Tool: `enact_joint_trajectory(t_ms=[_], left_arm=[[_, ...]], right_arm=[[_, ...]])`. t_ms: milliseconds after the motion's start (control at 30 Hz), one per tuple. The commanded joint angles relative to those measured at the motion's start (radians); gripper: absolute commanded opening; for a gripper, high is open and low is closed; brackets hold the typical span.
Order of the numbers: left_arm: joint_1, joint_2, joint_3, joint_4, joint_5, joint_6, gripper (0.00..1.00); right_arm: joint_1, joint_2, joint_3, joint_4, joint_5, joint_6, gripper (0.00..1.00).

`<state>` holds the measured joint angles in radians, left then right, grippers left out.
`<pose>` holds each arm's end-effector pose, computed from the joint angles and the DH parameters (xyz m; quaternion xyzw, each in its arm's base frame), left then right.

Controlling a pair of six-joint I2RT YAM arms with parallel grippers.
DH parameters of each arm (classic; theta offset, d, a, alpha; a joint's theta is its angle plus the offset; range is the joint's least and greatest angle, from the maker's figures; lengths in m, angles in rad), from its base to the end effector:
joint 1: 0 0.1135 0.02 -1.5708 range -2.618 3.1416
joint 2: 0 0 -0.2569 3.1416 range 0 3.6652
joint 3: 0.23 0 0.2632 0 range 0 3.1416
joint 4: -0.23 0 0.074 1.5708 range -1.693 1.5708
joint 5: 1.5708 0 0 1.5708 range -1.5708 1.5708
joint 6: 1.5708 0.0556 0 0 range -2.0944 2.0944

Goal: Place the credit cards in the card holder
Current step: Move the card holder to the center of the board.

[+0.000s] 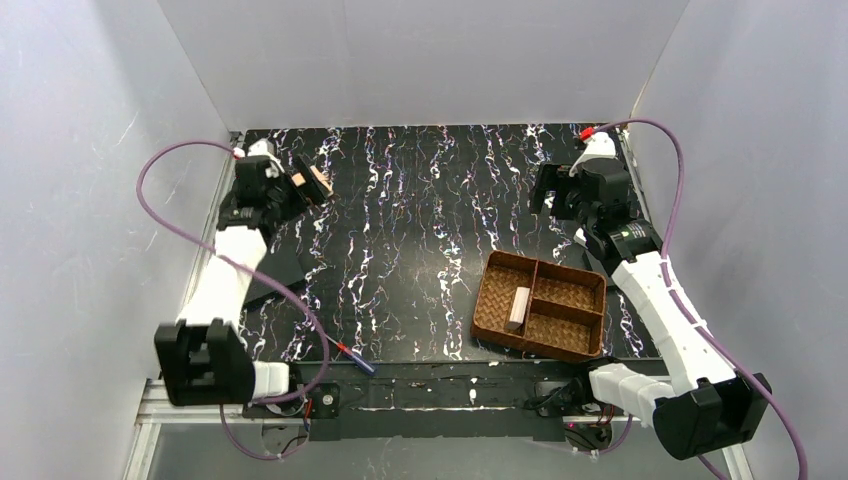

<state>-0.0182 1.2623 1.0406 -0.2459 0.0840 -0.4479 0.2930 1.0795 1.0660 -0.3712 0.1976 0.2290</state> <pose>0.3206 -0.0105 0.3021 -0.1599 0.8361 -0.1557 0.5012 0.2664 0.0690 0.3483 0.0287 0.8265 0.0645 0.5584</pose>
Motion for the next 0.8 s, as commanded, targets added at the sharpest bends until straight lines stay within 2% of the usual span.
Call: enact_joint_trajectory(t_ms=[0,133,300,433,567,700,767], left_arm=[[0.159,0.213,0.088,-0.003,0.231,-0.269,0.99],[0.216,0.407,0.2,0.026,0.289,-0.334,0.99],[0.246,0.602,0.297,0.137,0.329,-0.397,0.99],[0.246,0.727,0.403,0.088,0.3,-0.403,0.99],[0.246,0.809,0.488,0.011,0.229,-0.344,0.83],[0.247,0.851,0.509,-0.037,0.178,-0.275,0.7],[0.247,0.863,0.507,-0.052,0.169,-0.259,0.6]], right_arm=[[0.012,-0.014,0.032,0.054,-0.099,-0.009,1.0],[0.012,-0.025,0.023,0.063,-0.135,-0.006,1.0],[0.014,-0.028,0.022,0.063,-0.217,0.003,1.0],[0.015,-0.03,0.015,0.077,-0.246,0.012,1.0],[0.015,-0.029,0.013,0.077,-0.247,0.01,1.0],[0.015,-0.034,0.008,0.075,-0.247,0.01,1.0],[0.015,-0.036,0.005,0.075,-0.248,0.01,1.0]])
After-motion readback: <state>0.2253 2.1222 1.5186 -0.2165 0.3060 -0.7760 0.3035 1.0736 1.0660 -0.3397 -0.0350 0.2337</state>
